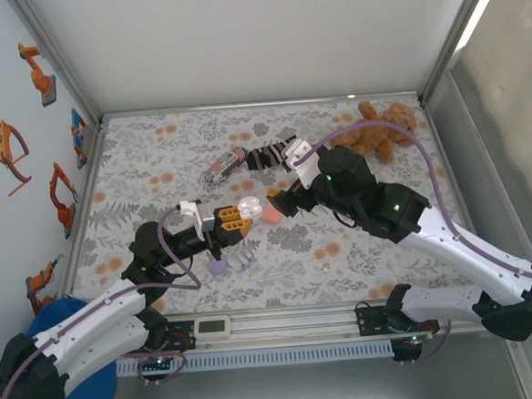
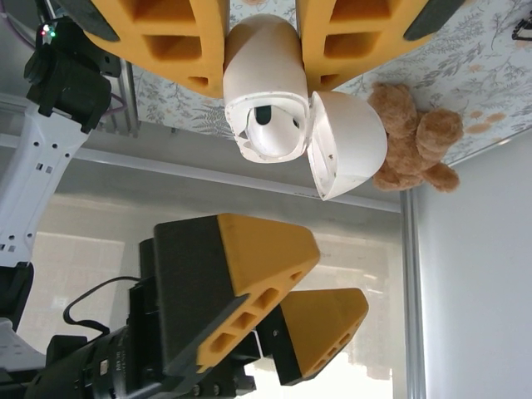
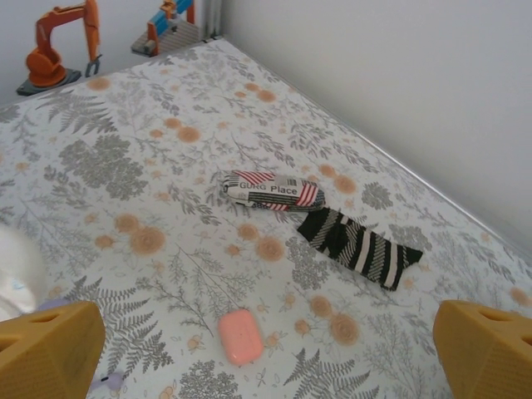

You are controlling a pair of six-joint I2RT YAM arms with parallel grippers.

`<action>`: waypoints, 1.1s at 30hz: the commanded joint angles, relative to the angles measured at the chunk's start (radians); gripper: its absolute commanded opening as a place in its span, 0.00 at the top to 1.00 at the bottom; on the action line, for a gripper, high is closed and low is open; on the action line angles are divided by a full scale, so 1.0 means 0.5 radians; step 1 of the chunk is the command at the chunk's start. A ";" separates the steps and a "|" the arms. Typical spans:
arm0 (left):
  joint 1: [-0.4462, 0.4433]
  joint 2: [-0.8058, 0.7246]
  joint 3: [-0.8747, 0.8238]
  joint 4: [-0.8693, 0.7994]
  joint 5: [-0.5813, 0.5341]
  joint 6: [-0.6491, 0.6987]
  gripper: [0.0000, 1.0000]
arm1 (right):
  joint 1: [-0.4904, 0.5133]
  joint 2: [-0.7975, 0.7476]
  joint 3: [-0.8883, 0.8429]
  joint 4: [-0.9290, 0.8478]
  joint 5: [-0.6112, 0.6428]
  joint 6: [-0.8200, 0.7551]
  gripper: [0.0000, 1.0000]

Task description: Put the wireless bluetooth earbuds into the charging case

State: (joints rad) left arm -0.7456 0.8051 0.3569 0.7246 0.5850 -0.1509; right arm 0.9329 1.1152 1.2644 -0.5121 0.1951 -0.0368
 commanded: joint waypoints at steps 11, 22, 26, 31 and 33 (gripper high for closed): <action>-0.008 -0.066 -0.057 0.039 -0.029 0.025 1.00 | -0.423 -0.160 -0.375 -0.063 -0.082 0.590 0.00; -0.011 -0.032 -0.045 0.052 -0.029 0.019 1.00 | -0.553 -0.076 -0.691 -0.190 -0.256 0.838 0.00; -0.009 -0.030 -0.043 0.053 -0.026 0.016 1.00 | -0.556 -0.068 -0.807 -0.213 -0.249 0.914 0.00; -0.009 -0.022 -0.044 0.054 -0.028 0.023 1.00 | -0.556 -0.032 -0.937 -0.196 -0.325 1.009 0.01; -0.009 -0.018 -0.046 0.059 -0.029 0.023 1.00 | -0.556 0.000 -0.968 -0.191 -0.355 1.037 0.01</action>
State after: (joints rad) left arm -0.7456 0.7952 0.3374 0.7246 0.5686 -0.1509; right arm 0.6621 1.0988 0.7998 -0.5995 0.0425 0.4294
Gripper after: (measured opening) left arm 0.197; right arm 0.991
